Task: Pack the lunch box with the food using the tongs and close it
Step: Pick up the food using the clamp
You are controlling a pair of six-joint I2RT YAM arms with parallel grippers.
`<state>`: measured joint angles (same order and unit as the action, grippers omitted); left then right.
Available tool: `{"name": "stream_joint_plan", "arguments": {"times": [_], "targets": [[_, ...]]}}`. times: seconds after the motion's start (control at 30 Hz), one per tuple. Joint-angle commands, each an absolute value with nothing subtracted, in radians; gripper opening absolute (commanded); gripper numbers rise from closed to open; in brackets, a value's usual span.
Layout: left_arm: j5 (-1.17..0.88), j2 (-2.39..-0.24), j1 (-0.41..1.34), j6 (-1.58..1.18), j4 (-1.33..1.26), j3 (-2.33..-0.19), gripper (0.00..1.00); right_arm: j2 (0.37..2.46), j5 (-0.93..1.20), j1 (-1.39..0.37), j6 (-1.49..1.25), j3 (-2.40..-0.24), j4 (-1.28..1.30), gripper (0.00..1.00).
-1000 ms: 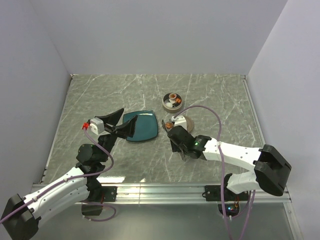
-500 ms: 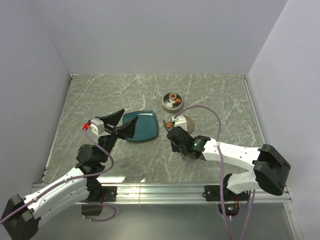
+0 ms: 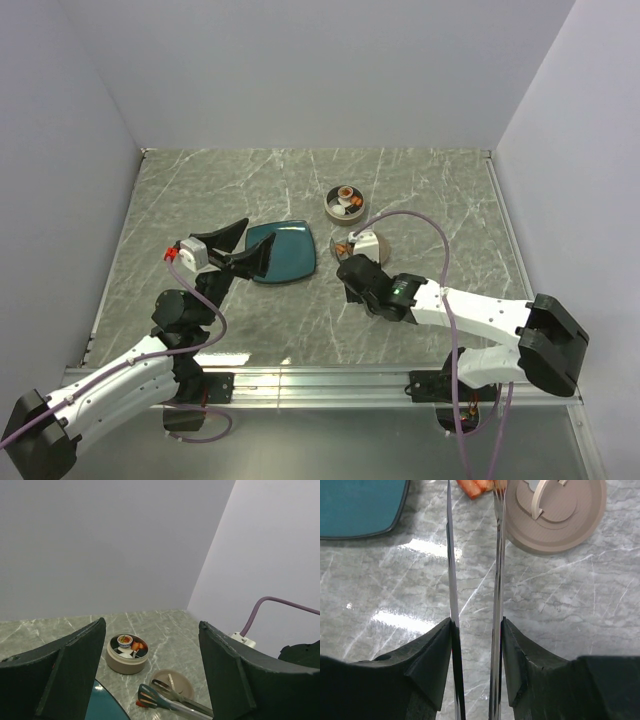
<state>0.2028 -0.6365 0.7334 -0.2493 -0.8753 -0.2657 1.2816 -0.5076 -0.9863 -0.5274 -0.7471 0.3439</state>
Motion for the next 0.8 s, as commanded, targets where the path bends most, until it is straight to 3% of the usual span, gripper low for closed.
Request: {"name": "stream_joint_plan", "arguments": {"times": [0.0, 0.77], "targets": [[0.184, -0.62, 0.729, -0.252, -0.908, -0.264, 0.81, 1.267, -0.548, -0.996, -0.535, -0.75, 0.308, 0.5], [0.201, -0.603, 0.727, -0.245, -0.885, -0.267, 0.82, 1.483, -0.518, -1.002, -0.517, -0.848, 0.357, 0.5]]}}
